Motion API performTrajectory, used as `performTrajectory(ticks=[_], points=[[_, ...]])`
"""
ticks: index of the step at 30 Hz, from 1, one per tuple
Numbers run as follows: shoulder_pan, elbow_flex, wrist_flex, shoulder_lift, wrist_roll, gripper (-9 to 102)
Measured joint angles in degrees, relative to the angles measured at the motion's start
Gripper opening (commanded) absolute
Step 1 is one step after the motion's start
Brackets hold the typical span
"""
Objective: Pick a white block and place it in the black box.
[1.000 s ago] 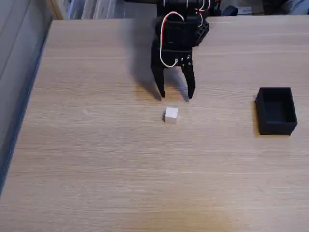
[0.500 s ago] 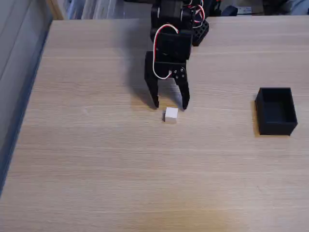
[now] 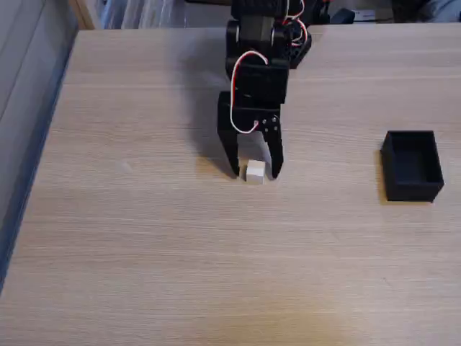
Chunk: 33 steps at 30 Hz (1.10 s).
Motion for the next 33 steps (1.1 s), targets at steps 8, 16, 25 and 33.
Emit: performTrajectory(ticks=[8, 16, 25, 33], points=[[0.00, -0.97, 0.00, -0.70, 0.44, 0], [-3.16, -0.97, 2.64, 4.83, -0.18, 0], [-12.04, 0.35, 6.50, 18.54, 0.88, 0], [-23.12, 3.78, 6.42, 28.74, -1.41, 0]])
